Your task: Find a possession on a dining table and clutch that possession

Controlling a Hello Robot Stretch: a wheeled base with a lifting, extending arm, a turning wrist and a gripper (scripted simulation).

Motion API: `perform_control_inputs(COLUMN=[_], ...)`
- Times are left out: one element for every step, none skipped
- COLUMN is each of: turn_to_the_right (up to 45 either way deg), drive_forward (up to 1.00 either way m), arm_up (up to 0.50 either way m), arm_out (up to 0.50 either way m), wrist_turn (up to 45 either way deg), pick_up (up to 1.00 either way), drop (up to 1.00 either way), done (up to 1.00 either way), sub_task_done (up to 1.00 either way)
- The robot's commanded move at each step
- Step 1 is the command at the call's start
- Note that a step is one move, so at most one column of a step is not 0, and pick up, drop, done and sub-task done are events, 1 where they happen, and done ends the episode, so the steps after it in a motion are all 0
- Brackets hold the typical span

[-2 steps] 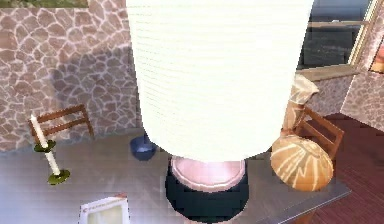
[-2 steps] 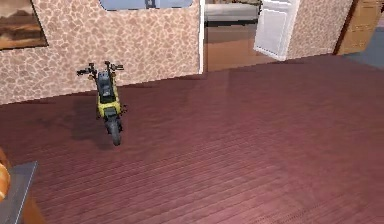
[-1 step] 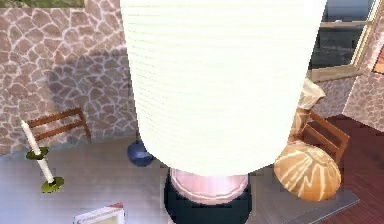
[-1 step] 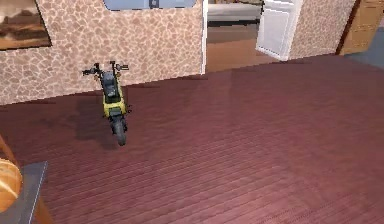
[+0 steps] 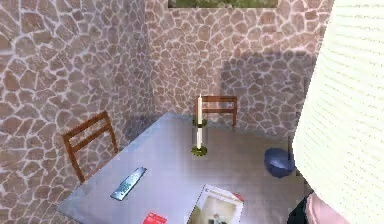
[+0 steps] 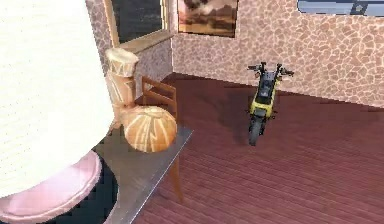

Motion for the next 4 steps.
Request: perform_control_inputs(turn_to_the_right=[-45.0, -45.0, -12.0, 0.0], drive_forward=[0.00, 0.00, 0.00, 0.00], arm_up=[0.00, 0.00, 0.00, 0.50], arm_out=[0.00, 0.00, 0.00, 0.00], wrist_turn=[0.0, 0.0, 0.0, 0.0], pick_up=[0.00, 0.00, 0.00, 0.00], drop=[0.00, 0.00, 0.00, 0.00], done=[0.00, 0.00, 0.00, 0.00], sub_task_done=[0.00, 0.00, 0.00, 0.00])
